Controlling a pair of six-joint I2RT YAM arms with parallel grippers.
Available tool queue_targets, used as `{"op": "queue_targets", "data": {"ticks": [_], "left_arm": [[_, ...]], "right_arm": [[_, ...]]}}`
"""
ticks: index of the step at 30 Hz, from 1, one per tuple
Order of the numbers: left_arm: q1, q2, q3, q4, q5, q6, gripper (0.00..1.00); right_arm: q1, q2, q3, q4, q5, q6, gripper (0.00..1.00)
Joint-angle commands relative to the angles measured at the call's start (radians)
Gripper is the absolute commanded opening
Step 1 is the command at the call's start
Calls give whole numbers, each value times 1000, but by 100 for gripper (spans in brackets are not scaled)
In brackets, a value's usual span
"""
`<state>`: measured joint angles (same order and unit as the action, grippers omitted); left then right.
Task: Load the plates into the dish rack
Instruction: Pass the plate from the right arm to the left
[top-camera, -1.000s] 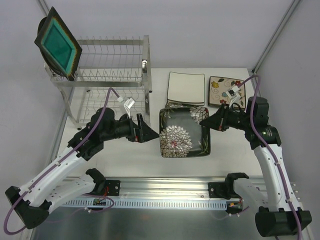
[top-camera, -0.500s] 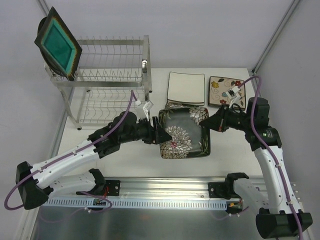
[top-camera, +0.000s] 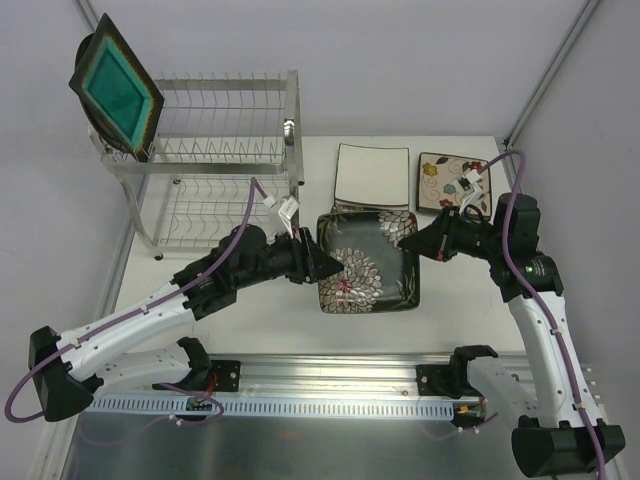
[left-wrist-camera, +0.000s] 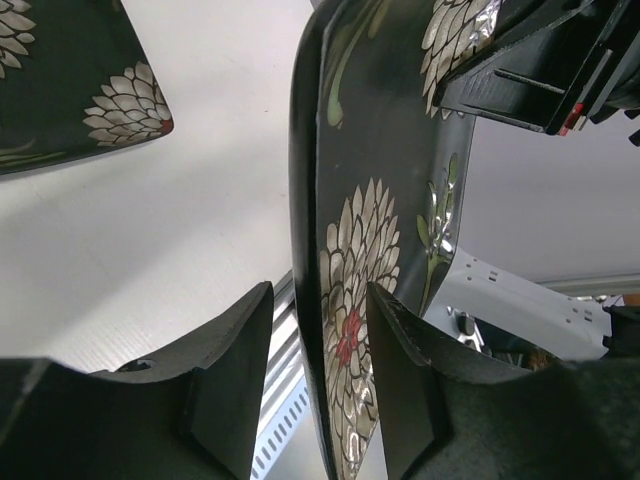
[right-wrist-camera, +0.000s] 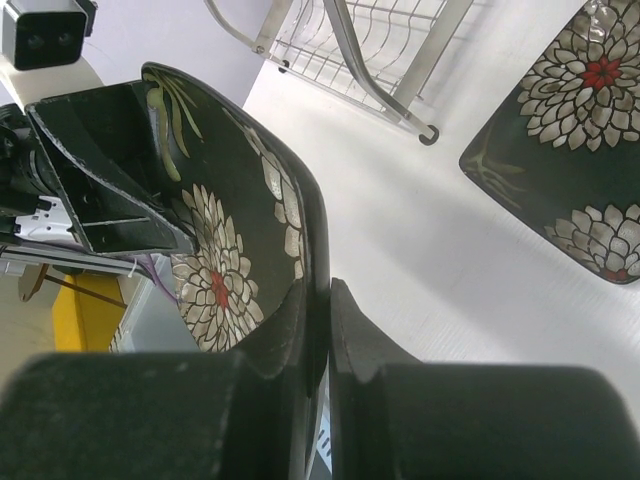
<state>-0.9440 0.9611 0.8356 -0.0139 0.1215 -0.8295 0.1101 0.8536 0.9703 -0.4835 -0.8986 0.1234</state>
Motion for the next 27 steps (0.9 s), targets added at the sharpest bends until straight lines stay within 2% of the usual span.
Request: {"op": "queue_targets", "data": {"ticks": [1, 5, 14, 16, 27], "left_arm": [[-16, 1, -21, 81, 17, -28, 43], [-22, -2, -39, 103, 12, -37, 42], [-48, -4, -59, 150, -22, -31, 30], [-53, -13, -69, 167, -48, -30, 25], [-84, -18, -121, 307, -85, -23, 25]], "right_arm": [[7, -30, 28, 128, -91, 76, 1], [7, -36, 27, 129, -83, 76, 0], [5, -50, 16, 138, -69, 93, 0], [7, -53, 15, 140, -69, 97, 0], [7, -73, -10, 152, -63, 119, 1]]}}
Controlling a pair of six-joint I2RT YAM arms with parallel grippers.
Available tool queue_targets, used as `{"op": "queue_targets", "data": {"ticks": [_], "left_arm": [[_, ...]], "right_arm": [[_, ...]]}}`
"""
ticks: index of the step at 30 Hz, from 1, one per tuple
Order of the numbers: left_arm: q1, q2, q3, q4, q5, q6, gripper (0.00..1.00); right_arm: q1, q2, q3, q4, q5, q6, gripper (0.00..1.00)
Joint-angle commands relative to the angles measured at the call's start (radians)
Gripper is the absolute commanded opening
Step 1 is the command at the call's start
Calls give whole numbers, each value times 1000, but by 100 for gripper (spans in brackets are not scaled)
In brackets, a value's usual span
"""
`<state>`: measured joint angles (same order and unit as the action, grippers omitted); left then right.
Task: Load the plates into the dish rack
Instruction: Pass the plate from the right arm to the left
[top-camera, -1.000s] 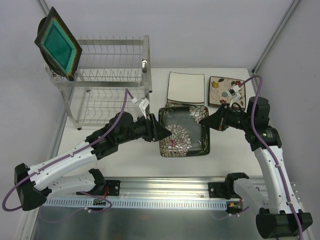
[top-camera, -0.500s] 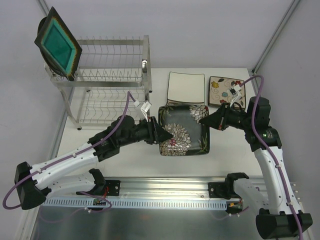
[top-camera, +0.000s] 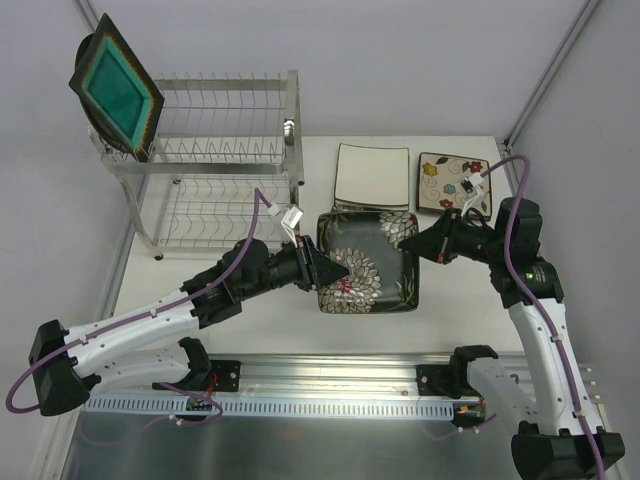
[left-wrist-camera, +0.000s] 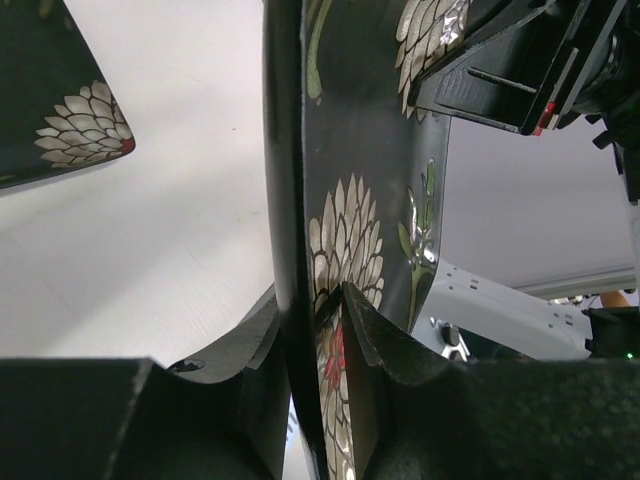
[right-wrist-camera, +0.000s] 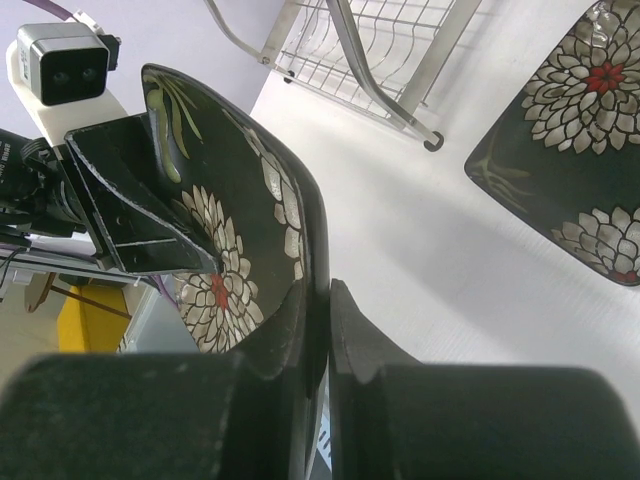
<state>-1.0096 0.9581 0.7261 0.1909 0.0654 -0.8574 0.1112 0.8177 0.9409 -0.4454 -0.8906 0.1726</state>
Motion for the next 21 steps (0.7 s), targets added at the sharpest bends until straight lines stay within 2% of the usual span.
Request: {"op": "queue_targets", "data": {"ticks": [1, 7, 11, 12, 14, 17, 18, 20, 21], "left_arm": [[-18, -13, -13, 107, -30, 3, 25], [-23, -32, -24, 108, -52, 8, 19], [-23, -67, -47, 105, -84, 12, 6], [-23, -79, -50, 105, -96, 17, 0], [-23, -94, -56, 96, -107, 24, 0], [-23, -114, -45, 79, -116, 44, 0], [-23, -119, -40, 78, -122, 53, 0], [-23, -130, -34, 73, -130, 61, 0], [-23, -140, -30, 71, -136, 72, 0]], "right_arm": [[5, -37, 19, 113, -71, 71, 0], [5, -41, 13, 87, -61, 45, 0], [4, -43, 15, 62, -44, 21, 1], [4, -45, 13, 50, -39, 16, 0], [5, -46, 15, 34, -21, -1, 2], [5, -48, 24, 4, -2, -21, 19], [5, -48, 29, -12, 2, -25, 31], [5, -51, 42, -30, 15, -41, 44], [5, -49, 45, -47, 18, -48, 55]]}}
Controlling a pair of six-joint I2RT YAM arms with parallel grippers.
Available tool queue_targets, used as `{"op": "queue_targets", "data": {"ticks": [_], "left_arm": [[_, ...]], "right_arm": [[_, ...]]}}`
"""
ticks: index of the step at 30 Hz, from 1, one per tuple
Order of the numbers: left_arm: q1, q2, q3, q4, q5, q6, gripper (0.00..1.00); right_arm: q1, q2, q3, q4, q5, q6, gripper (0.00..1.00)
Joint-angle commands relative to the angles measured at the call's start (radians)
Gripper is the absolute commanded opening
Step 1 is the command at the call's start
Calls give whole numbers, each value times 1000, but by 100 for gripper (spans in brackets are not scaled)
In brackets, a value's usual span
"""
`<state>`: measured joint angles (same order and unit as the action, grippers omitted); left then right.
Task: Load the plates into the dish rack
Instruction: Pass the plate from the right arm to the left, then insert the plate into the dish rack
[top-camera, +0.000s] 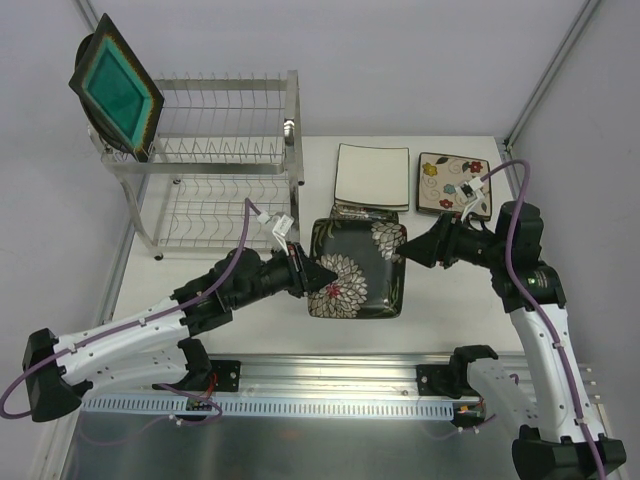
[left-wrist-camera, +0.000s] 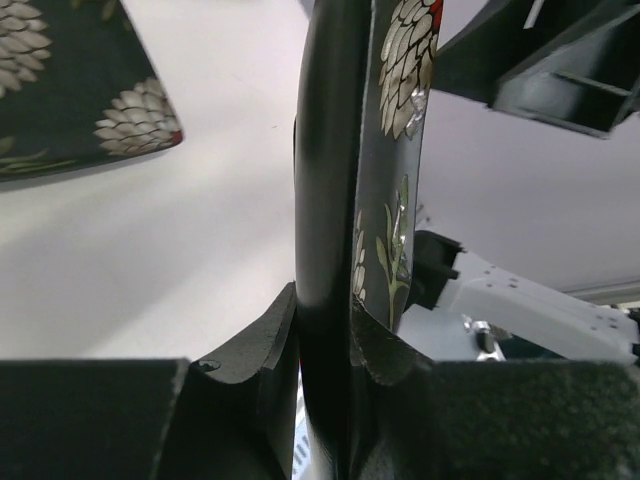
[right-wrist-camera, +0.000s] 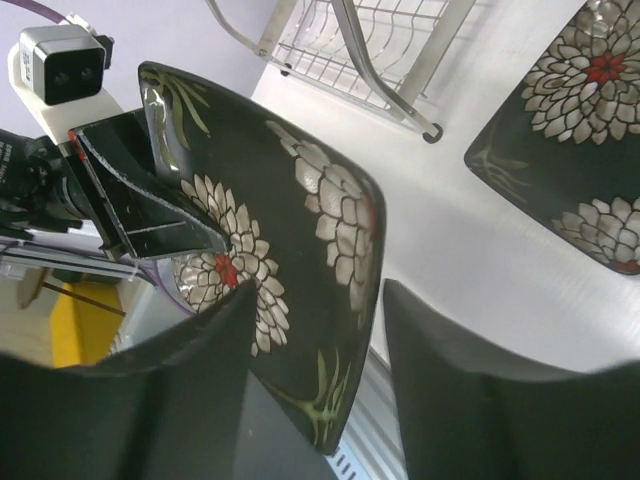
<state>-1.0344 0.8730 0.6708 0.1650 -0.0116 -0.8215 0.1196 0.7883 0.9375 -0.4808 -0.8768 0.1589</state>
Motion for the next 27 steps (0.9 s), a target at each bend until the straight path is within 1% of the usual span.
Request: {"op": "queue_targets", "data": {"ticks": [1, 5, 9, 13, 14, 16, 17, 19, 20, 27], "left_arm": [[2, -61, 29, 96, -71, 42, 0], [2, -83, 56, 90, -99, 84, 0], [2, -92, 96, 87, -110, 130, 0], [2, -106, 153, 80, -139, 199, 0], [2, -108, 183, 77, -161, 237, 0], [2, -112, 219, 73, -185, 280, 0], [2, -112, 260, 73, -203, 327, 0], [2, -108, 303, 73, -225, 372, 0], [2, -101, 349, 73, -232, 419, 0], [4, -29, 555, 82, -286, 619, 0]], "right_arm": [[-3, -20, 55, -21, 16, -45, 59], [-3, -24, 79, -70, 45, -64, 73], [-3, -38, 104, -116, 99, -84, 81], [-3, -60, 133, -156, 199, -94, 87], [-3, -67, 136, -168, 219, -93, 90], [-3, -87, 150, -177, 272, -93, 94], [-3, -92, 155, -185, 285, -94, 97], [-3, -106, 165, -194, 317, -96, 100], [-5, -110, 167, -197, 326, -96, 99], [-3, -153, 184, -203, 424, -96, 100]]}}
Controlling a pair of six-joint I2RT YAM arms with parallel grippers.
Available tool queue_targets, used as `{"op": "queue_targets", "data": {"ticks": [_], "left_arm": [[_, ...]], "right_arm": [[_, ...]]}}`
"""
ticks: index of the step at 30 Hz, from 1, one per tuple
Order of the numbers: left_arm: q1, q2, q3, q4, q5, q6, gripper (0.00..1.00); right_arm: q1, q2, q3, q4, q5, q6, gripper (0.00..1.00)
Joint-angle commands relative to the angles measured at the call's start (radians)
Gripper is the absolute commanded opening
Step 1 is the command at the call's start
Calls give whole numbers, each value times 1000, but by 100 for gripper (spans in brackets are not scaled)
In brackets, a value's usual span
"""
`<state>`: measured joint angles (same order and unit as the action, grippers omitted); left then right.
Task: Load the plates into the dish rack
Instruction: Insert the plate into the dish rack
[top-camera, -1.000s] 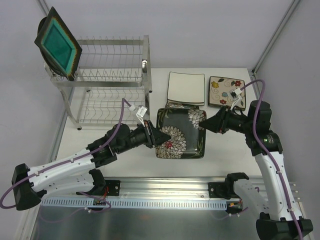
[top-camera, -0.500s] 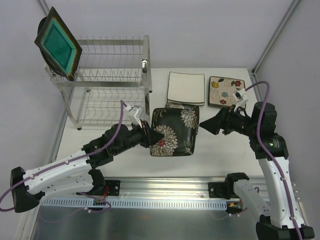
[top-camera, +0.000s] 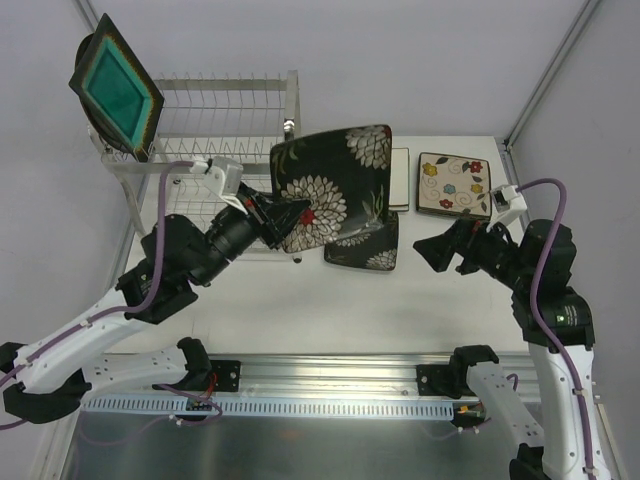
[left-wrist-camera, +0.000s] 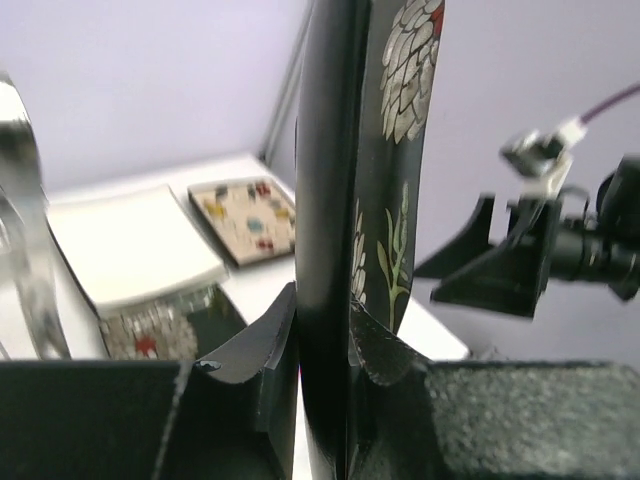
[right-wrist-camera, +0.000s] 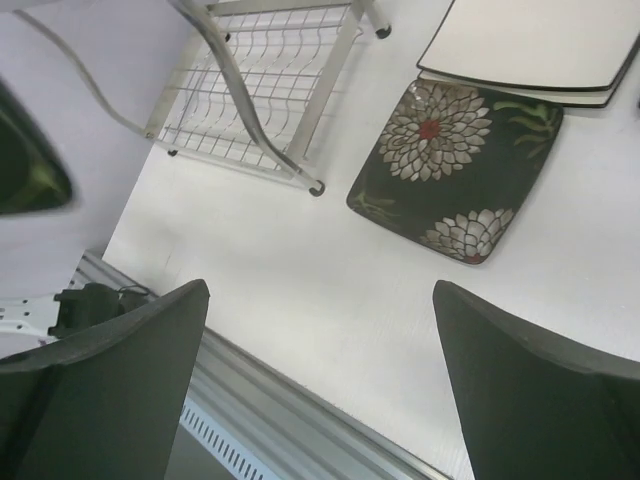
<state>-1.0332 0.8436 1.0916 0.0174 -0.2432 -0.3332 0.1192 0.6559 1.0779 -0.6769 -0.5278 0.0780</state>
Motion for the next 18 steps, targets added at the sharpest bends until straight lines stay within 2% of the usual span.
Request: {"op": "queue_targets", "data": {"ticks": [1, 8, 12, 16, 18], "left_arm": [[2, 20, 157, 231, -85, 160, 0], [25, 152, 410, 251, -177, 474, 0], [123, 224, 520, 245, -130, 526, 0], [293, 279, 611, 234, -90, 528, 0], [337, 305, 640, 234, -99, 546, 0]], "right_arm": [[-4, -27, 45, -10, 86, -15, 100], [-3, -50, 39, -29, 126, -32, 100], [-1, -52, 24, -23, 109, -29, 100], [0, -49, 16, -23, 100, -29, 99], [7, -49, 13, -23, 98, -29, 100]]}}
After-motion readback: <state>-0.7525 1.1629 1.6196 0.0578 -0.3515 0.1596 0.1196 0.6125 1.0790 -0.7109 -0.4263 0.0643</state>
